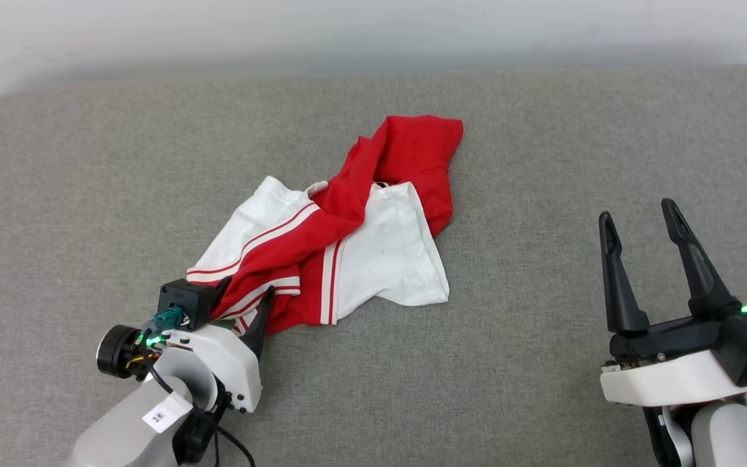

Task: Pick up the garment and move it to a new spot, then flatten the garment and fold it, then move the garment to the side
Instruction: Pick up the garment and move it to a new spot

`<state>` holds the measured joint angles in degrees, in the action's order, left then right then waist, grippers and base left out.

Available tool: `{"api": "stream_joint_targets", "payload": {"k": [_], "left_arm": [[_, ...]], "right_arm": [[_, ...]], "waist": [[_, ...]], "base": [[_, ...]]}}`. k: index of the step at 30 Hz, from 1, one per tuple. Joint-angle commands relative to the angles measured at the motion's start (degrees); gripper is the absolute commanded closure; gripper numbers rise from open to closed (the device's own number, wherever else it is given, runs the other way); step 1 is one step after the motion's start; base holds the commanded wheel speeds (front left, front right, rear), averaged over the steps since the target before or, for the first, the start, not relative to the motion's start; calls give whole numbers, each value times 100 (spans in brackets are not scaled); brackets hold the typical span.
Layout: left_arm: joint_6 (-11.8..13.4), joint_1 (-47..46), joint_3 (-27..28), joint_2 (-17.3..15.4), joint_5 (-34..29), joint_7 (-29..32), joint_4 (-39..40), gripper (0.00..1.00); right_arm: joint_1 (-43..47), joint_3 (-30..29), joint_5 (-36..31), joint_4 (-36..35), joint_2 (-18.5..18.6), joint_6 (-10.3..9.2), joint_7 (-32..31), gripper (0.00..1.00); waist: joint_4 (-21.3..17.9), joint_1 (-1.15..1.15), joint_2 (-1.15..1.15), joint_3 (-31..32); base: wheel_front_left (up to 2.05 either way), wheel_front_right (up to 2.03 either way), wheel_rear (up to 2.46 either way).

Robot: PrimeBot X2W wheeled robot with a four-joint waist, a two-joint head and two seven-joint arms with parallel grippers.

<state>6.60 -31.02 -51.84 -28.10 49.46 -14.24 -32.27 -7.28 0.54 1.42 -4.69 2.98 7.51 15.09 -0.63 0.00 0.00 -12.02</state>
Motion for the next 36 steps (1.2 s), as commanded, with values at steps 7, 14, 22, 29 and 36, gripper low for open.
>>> {"api": "stream_joint_targets", "payload": {"k": [7, 14, 22, 29, 36], "left_arm": [[713, 626, 1092, 117, -1012, -99, 1262, 0], [1094, 1713, 2305, 348, -2010, -96, 2406, 0], [1136, 2671, 3281, 868, -2875, -97, 2910, 0], [698, 3133, 3829, 1339, -3409, -97, 3010, 0], [259, 3326, 4223, 1715, -3786, -97, 2988, 0]], "right_arm": [[179, -22, -300, 3, -18, -4, 12, 0], [290, 166, -486, 58, 59, -4, 12, 0], [524, 264, -311, 256, 54, -4, 12, 0], [782, 141, -16, 394, -4, -4, 12, 0], [1058, 42, 276, 437, -16, -4, 12, 0]], "waist": [[129, 0, 0, 446], [228, 0, 0, 726], [314, 0, 0, 946], [354, 0, 0, 1028], [368, 0, 0, 1076]], "base": [[0, 0, 0], [0, 0, 0], [0, 0, 0], [0, 0, 0], [0, 0, 0]]}}
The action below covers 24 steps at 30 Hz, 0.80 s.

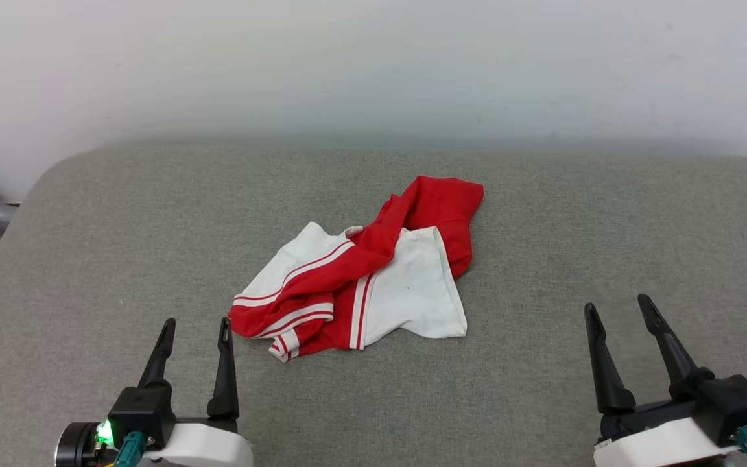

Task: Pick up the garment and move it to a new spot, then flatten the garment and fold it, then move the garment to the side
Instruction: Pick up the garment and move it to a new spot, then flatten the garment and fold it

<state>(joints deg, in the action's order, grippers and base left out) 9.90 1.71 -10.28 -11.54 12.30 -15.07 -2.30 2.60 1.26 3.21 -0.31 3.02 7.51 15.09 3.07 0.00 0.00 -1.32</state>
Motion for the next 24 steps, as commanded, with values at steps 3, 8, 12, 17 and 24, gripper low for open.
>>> {"api": "stream_joint_targets", "payload": {"k": [3, 8, 12, 17, 24], "left_arm": [[-225, 109, 206, 173, -187, -15, -18, 0], [-387, 143, 364, 303, -337, -15, -47, 0], [-520, 171, 505, 418, -455, -15, -77, 0], [-661, 197, 650, 517, -558, -15, -124, 0], [-802, 208, 797, 613, -687, -15, -185, 0]], "right_arm": [[147, -82, 269, -8, -21, -4, 12, 0], [218, -159, 360, -39, -21, -4, 12, 0], [238, -167, 431, -51, -22, -4, 12, 0], [237, -174, 513, -61, -22, -4, 12, 0], [235, -141, 441, -77, -22, -4, 12, 0]], "waist": [[-7, 0, 0, 21], [-28, 0, 0, 32], [-53, 0, 0, 46], [-59, 0, 0, 50], [-55, 0, 0, 53]], "base": [[0, 0, 0], [0, 0, 0], [0, 0, 0], [0, 0, 0], [0, 0, 0]]}}
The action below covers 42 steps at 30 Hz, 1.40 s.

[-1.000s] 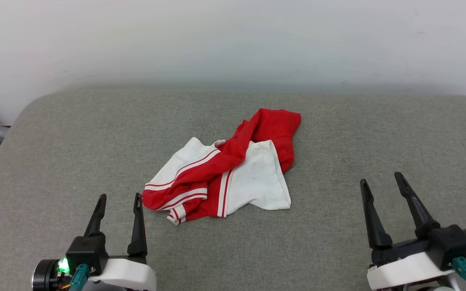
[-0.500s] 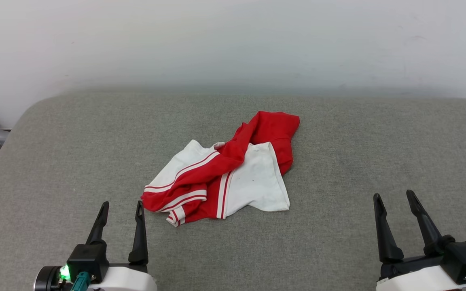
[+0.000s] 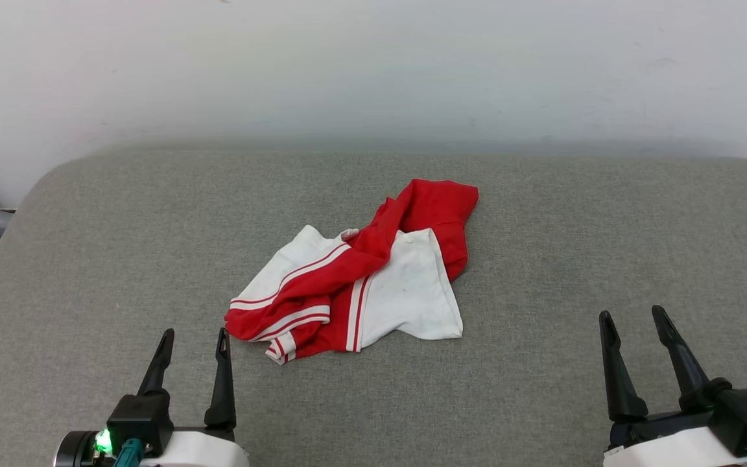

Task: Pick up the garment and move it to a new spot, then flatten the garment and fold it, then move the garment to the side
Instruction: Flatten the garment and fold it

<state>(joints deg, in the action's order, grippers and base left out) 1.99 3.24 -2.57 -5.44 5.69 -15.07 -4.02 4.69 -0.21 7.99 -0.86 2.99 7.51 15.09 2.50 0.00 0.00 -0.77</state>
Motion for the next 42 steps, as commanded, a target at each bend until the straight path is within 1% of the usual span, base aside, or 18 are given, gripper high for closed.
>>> {"api": "stream_joint_targets", "payload": {"k": [1, 9, 13, 17, 21, 25, 28, 31, 33, 35, 38, 42], "left_arm": [[-35, 55, 40, 13, -48, -15, -23, 0], [-135, 22, 134, 90, -159, -15, -74, 0], [-179, 2, 182, 111, -200, -15, -95, 0], [-209, -32, 201, 138, -238, -15, -123, 0], [-249, -109, 212, 152, -244, -15, -135, 0], [-287, -191, 209, 166, -256, -15, -140, 0], [-305, -254, 211, 184, -257, -15, -153, 0], [-317, -303, 198, 196, -259, -15, -165, 0], [-320, -348, 186, 207, -251, -15, -163, 0], [-318, -381, 174, 217, -246, -15, -156, 0], [-314, -413, 159, 228, -242, -15, -151, 0], [-297, -516, 127, 241, -220, -15, -120, 0]], "right_arm": [[23, 7, -41, -24, -20, -4, 12, 0], [0, 16, -70, -40, -21, -4, 12, 0], [-251, -58, -256, -242, -19, -4, 13, 0], [-721, -90, -458, -424, -20, -4, 12, 0], [-1358, 76, -517, -572, 208, -4, 12, 0], [-2094, 464, -301, -530, 532, -4, 12, 0], [-2637, 1018, -83, -298, 877, -4, 12, 0], [-3161, 1727, 246, 18, 1252, -4, 12, 0], [-3499, 2320, 452, 309, 1579, -5, 12, 0], [-3859, 2938, 824, 661, 1864, -5, -24, 0], [-4469, 4005, 1456, 1009, 2269, -5, -483, 0], [-5189, 5360, 2266, 1234, 2703, -5, -1335, 0]], "waist": [[2, 0, 0, -2], [27, 0, 0, 5], [32, 0, 0, -4], [46, 0, 0, -25], [107, 0, 0, -80], [189, 0, 0, -189], [245, 0, 0, -249], [313, 0, 0, -315], [359, 0, 0, -364], [400, 0, 0, -409], [449, 0, 0, -491], [526, 0, 0, -642]], "base": [[0, 0, 0], [0, 0, 0], [0, 0, 0], [0, 0, 0], [0, 0, 0], [0, 0, 0], [0, 0, 0], [0, 0, 0], [0, 0, 0], [0, 0, 0], [0, 0, 0], [0, 0, 0]]}}
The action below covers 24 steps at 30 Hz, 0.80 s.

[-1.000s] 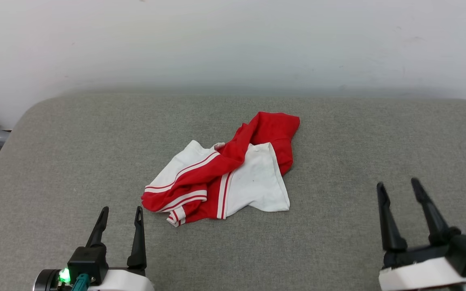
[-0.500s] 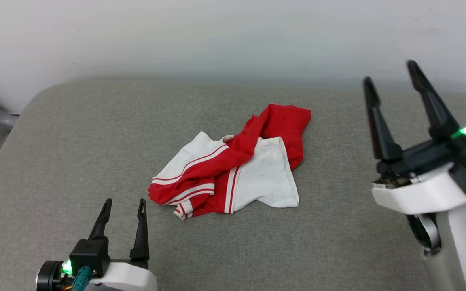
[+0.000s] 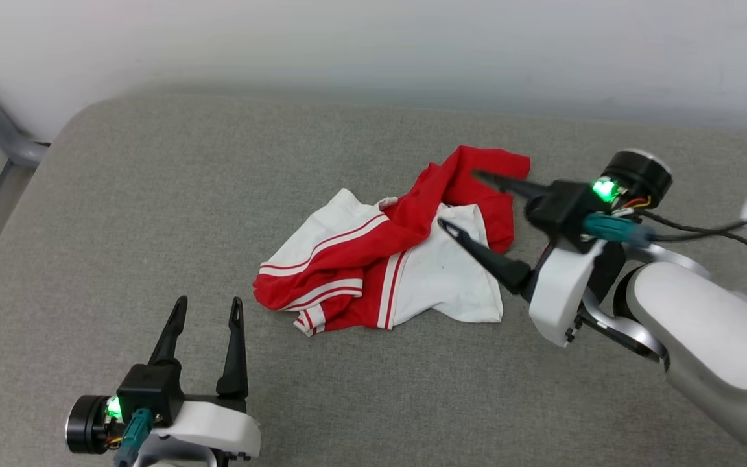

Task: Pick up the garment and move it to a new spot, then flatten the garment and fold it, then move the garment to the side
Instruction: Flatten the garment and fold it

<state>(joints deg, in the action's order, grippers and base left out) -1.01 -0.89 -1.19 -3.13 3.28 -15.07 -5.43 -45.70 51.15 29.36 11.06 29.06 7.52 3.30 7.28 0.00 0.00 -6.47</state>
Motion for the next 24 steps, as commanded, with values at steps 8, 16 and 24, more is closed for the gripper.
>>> {"api": "stream_joint_targets", "payload": {"k": [8, 16, 24], "left_arm": [[37, -303, -164, 25, 97, -15, 71, 0], [150, -576, -412, 25, 301, -15, 86, 0], [246, -724, -546, 26, 405, -15, 59, 0]], "right_arm": [[-1125, 2070, 1345, 394, 525, -7, -1972, 0], [-989, 2229, 1346, 523, 454, -7, -3217, 0], [-613, 2267, 1154, 1066, 496, -7, -3642, 0]], "waist": [[267, 0, 0, -460], [554, 0, 0, -949], [727, 0, 0, -1198]], "base": [[0, 0, 0], [0, 0, 0], [0, 0, 0]]}}
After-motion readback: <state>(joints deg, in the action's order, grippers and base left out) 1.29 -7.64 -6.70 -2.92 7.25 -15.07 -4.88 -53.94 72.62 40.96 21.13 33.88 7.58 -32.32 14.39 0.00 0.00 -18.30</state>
